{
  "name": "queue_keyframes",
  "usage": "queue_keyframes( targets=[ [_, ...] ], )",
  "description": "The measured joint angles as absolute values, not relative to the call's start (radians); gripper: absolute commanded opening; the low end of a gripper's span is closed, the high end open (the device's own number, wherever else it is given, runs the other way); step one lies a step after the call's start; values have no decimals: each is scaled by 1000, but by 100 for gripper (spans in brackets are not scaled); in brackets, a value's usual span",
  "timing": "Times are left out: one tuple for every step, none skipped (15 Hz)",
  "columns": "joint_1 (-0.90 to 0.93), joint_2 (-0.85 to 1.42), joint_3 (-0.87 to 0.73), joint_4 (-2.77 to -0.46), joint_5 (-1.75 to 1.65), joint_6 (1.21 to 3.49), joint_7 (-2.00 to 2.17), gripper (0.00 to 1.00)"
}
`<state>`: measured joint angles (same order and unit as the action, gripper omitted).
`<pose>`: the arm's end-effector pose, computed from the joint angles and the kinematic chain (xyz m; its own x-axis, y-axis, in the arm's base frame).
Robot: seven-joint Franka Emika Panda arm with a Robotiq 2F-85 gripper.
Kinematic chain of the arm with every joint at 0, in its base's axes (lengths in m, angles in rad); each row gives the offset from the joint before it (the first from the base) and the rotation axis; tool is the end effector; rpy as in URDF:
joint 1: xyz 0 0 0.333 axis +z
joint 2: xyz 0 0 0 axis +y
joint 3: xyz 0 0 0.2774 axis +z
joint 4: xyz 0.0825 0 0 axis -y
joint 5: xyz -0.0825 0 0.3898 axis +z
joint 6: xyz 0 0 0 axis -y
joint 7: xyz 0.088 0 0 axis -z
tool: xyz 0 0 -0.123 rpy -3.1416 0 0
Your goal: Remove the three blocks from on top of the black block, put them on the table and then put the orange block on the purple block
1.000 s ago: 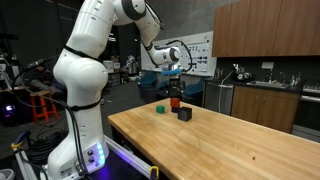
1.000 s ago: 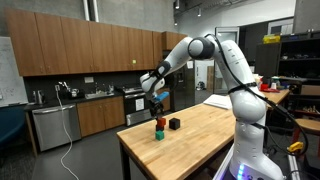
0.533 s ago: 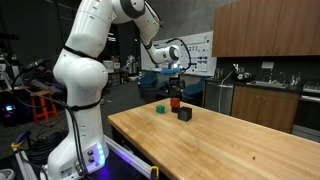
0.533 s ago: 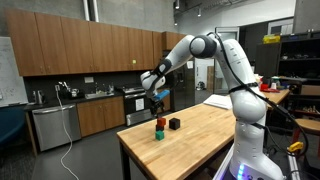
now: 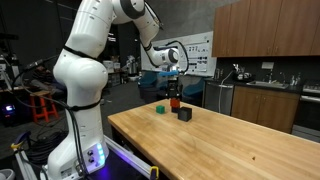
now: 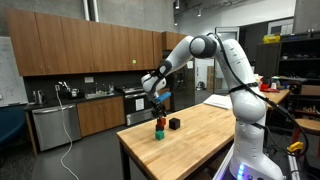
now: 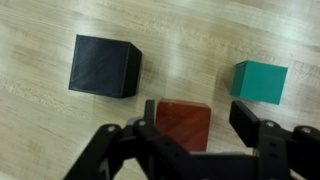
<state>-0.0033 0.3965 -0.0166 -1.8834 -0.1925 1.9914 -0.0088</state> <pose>0.5827 -0.0262 0.2241 0.9541 0.0671 -0.2920 0.1147 -0.9822 0.1489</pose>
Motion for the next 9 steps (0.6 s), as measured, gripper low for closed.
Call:
queue_keyframes(
  targets=[
    [-2, 397, -17, -1886, -191, 1991, -8, 37],
    [-2, 397, -17, -1887, -189, 1991, -7, 30],
    [-1, 397, -16, -1887, -188, 1991, -7, 21],
    [-1, 396, -16, -1885, -188, 1990, -6, 16],
    [0, 396, -16, -1884, -188, 1988, -5, 9],
    [0, 395, -16, -1883, -188, 1988, -5, 4],
    [1, 395, -16, -1881, -188, 1987, -5, 1],
    [1, 395, -16, -1879, -188, 1987, -5, 0],
    [3, 395, -16, -1876, -188, 1987, -5, 0]
  ],
)
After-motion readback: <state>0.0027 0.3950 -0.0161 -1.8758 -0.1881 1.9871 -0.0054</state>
